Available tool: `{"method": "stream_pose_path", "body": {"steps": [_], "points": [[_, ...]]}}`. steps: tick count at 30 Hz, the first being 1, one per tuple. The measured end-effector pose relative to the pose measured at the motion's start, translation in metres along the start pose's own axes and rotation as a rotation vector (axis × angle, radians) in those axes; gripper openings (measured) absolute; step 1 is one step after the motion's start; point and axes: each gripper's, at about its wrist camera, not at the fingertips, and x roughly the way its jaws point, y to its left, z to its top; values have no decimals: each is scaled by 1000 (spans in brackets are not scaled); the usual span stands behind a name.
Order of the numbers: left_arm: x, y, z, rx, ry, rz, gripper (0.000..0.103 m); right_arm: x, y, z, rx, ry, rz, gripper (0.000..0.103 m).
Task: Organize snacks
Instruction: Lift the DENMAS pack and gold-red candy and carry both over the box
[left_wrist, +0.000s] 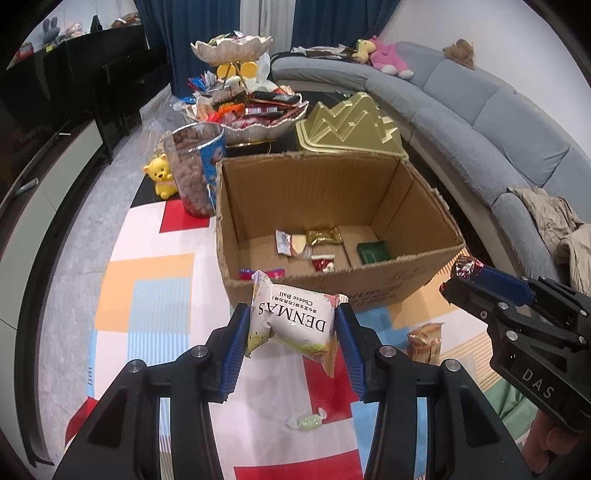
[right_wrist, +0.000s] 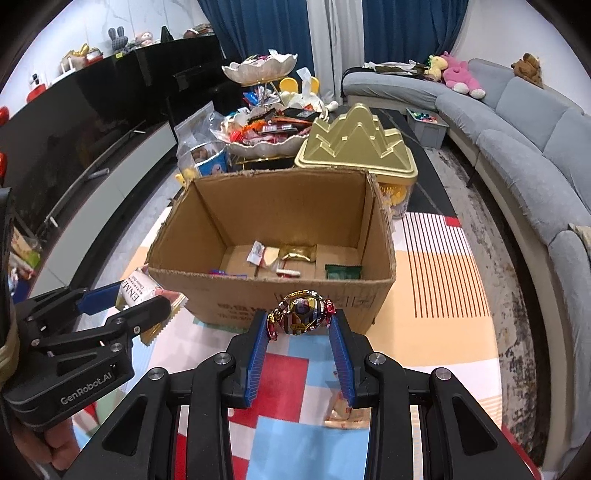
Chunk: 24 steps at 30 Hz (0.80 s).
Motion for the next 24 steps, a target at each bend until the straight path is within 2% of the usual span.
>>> {"method": "stream_pose_path", "body": {"steps": [24], "points": [[5,3,47,-17,-81,7,47,-7,-5,54,-1,-108,-28,35]]}}
